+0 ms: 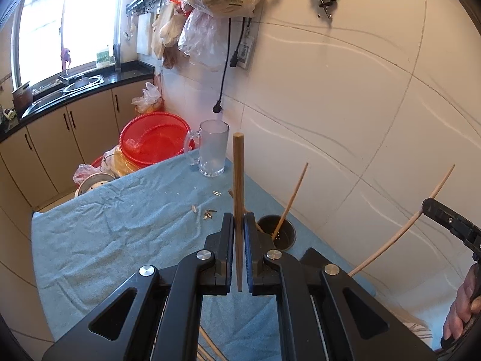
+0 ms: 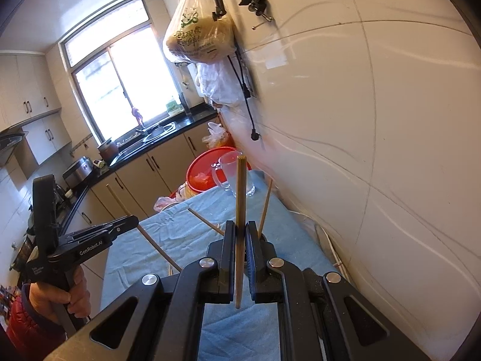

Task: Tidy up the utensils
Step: 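Lift both chopsticks upright and carry them over the black utensil cup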

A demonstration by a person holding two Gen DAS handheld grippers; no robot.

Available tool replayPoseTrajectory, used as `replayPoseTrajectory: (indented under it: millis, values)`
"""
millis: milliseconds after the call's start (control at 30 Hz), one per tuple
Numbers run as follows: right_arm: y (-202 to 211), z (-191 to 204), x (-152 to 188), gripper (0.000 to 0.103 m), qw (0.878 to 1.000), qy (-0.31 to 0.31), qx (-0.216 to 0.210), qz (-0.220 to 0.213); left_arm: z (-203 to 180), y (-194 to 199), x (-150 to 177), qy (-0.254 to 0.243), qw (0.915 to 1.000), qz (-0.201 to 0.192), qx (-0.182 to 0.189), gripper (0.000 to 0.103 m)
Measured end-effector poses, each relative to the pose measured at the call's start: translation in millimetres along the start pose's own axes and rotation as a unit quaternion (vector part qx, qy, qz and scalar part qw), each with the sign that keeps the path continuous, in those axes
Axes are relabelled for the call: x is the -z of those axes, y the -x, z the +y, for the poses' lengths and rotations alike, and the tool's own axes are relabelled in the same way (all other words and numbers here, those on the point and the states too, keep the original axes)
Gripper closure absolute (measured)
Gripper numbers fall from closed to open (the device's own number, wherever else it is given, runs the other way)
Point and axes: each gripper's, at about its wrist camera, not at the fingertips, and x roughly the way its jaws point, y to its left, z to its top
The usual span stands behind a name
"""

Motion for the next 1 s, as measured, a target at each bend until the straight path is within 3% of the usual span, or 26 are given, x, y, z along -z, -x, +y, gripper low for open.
replayPoseTrajectory:
  millis: [333, 700, 1000]
  values:
    - [-13.7, -22.7, -15.8, 0.096, 1.0, -0.015, -0.013, -0.003, 14.6, 5.2, -14.9, 0.028, 0.9994, -0.016, -0.014, 0.097]
    - [-27.5, -83.2, -37.0, 0.096, 0.996, -0.087, -0.033, -0.007, -0.8, 42.0, -30.4, 0.021, 0.9975, -0.052, -0.043, 0.097]
    - [-46.9, -91.3, -52.6, 0.096, 0.995, -0.083, -0.06, -0.008, -29.5, 54.2, -49.1, 0.02, 0.9967, -0.069, -0.039, 0.097]
